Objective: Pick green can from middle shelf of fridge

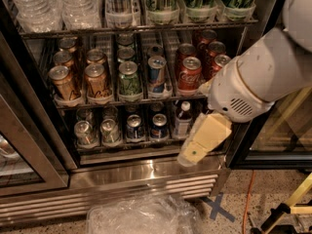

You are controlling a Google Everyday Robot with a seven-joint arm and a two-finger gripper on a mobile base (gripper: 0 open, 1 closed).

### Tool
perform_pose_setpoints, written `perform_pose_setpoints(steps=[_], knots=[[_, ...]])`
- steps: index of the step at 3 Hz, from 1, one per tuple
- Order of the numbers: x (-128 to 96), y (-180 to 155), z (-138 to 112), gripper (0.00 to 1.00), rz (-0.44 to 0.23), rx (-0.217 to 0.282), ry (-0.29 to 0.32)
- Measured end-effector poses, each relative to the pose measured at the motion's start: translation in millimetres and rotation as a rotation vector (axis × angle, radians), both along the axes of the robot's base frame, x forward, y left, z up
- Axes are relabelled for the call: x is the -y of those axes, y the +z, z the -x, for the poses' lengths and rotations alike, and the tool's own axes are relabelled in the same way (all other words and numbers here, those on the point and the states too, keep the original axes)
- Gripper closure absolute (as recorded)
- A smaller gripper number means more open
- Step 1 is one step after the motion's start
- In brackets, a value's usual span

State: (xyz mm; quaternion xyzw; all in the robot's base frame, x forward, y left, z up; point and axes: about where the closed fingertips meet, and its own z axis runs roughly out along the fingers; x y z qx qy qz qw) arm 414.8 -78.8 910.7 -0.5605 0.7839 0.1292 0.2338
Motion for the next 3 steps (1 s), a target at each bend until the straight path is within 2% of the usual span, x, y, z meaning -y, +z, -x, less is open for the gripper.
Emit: perform_pose_setpoints(steps=[1,2,3], knots=[[-32.7,-11.9,-4.2,0.00,-0.047,-0.021,-0.048],[-38.8,-14.3,-3.1,0.00,-0.045,-0.027,-0.042],[-64.4,-34.8,-3.2,0.00,-0.088,-0.052,-0.039]])
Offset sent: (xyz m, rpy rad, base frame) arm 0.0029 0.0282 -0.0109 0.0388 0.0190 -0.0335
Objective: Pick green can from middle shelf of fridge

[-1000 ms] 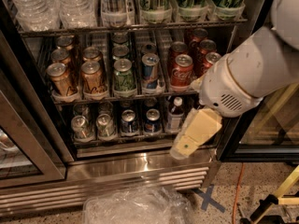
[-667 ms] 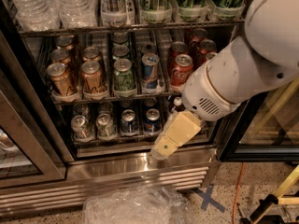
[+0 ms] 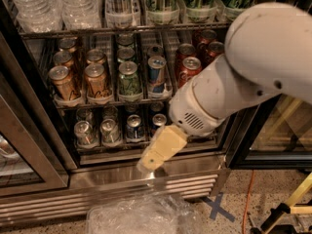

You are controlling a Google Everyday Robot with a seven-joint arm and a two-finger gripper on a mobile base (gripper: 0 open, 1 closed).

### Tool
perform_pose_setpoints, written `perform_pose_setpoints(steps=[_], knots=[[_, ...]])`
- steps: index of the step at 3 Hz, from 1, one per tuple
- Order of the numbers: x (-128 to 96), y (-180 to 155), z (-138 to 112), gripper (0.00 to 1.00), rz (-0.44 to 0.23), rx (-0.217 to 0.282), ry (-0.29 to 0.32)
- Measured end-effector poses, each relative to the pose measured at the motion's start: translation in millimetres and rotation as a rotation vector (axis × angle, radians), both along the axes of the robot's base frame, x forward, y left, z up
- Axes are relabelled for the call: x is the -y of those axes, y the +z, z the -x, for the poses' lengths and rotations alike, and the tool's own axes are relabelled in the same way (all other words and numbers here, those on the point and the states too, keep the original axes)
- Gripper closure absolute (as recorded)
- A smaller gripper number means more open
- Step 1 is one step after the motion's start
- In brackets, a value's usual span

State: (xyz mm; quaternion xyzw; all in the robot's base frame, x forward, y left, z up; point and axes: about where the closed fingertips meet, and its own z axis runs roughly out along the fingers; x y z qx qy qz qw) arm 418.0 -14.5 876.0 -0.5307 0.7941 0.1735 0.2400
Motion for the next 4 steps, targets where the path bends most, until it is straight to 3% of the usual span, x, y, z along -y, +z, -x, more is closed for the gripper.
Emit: perform_pose_setpoints(steps=[1,2,3,4], knots=[[-26.6,-26.0,-2.6,0.00,-0.067,-0.026,-0.050],[-47.6,-40.2,-10.2,0.00,-0.122,-0.013,-0.127],[-56.6,-39.9,-21.1,0.00,-0.156,0.060,-0.220],[-62.7,-21.0,-53.6,0.00,-0.203,0.171,-0.299]])
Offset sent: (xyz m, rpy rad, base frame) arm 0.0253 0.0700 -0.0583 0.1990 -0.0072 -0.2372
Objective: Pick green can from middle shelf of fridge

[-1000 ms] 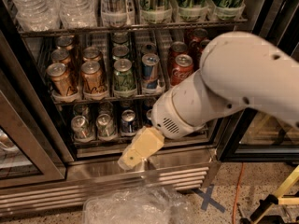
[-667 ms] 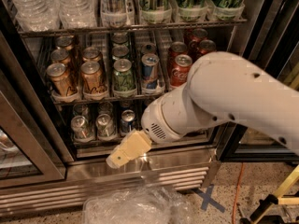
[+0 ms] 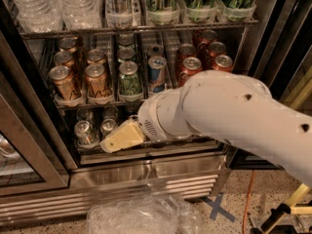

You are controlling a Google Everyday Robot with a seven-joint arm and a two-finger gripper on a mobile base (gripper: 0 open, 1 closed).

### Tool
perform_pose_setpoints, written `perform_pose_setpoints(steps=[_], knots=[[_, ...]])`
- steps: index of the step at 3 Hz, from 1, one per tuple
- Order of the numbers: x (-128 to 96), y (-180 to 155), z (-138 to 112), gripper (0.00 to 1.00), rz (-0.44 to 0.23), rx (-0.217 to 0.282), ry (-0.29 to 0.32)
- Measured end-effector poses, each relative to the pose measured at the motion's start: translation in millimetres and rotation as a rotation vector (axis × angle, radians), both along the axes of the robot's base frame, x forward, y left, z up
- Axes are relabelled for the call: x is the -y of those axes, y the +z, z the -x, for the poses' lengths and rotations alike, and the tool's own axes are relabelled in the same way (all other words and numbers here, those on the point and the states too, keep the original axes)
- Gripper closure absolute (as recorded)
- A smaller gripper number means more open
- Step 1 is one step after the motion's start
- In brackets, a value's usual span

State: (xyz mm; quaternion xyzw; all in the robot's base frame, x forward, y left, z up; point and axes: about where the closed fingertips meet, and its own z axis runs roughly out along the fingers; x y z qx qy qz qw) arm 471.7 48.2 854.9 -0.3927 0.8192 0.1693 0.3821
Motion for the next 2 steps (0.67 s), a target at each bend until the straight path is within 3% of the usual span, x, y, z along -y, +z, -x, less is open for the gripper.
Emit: perform_pose_setpoints(steps=[1,2], knots=[[-2.9,0.4,1.2,0.00,0.007,-0.003,0.012],[-7.4,-19.5,-5.4,0.00,0.002,-0.032,0.012]])
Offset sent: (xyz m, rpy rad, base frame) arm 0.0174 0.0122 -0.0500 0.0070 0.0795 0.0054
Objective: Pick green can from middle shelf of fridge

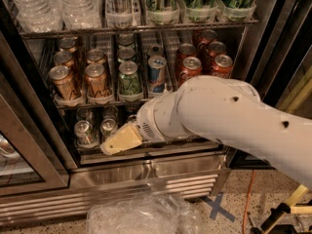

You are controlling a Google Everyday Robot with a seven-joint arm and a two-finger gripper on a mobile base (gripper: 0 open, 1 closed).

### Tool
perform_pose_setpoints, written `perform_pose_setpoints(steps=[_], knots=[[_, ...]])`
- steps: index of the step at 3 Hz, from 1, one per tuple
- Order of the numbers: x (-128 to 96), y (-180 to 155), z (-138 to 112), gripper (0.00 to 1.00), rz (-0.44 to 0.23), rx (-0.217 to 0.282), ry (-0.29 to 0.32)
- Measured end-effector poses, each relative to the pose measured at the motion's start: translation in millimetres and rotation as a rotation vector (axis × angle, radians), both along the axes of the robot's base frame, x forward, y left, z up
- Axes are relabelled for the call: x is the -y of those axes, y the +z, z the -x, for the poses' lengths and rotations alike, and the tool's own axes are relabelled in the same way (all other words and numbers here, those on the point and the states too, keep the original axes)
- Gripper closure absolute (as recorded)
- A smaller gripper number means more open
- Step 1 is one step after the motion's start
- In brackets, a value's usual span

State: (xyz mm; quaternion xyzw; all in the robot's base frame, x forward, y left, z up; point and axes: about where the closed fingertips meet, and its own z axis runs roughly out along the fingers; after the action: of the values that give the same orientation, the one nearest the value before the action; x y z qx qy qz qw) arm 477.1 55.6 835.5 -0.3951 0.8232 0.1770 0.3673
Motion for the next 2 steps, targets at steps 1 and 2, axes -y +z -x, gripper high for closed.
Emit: perform_pose_setpoints(steps=[1,2], knots=[[-6.7,-19.6,-12.9,0.00,-0.027,-0.003,-0.037],[-6.6,-15.1,-25.2,0.00,-0.069,0.070,-0.117]])
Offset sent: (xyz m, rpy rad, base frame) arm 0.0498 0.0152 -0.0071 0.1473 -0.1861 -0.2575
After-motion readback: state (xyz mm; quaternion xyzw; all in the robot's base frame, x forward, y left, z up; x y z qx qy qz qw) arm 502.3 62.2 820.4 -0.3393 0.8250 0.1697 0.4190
